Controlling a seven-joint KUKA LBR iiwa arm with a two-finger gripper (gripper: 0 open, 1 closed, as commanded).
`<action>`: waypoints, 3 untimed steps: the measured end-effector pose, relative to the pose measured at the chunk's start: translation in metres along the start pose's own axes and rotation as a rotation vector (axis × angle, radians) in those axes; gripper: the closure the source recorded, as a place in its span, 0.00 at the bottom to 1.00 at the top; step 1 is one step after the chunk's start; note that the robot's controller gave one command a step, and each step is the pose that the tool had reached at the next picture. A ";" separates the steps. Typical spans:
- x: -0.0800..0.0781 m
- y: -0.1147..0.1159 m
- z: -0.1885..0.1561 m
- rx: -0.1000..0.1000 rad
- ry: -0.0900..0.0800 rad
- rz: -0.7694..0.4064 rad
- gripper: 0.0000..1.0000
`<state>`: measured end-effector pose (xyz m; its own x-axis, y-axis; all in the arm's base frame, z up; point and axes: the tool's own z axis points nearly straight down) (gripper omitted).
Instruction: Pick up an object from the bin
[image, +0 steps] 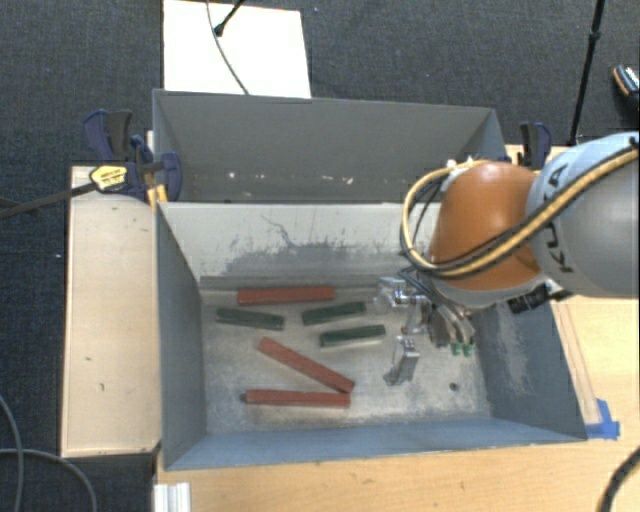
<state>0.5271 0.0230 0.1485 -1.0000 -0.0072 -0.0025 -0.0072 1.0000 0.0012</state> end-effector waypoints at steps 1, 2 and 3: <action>-0.058 0.017 0.079 0.000 -0.002 -0.195 0.00; -0.060 0.017 0.074 0.000 -0.009 -0.192 1.00; -0.060 0.030 -0.076 0.001 -0.009 -0.181 1.00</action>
Offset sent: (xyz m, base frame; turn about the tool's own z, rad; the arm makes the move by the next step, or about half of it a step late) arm 0.0567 0.0175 -0.0785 -0.1960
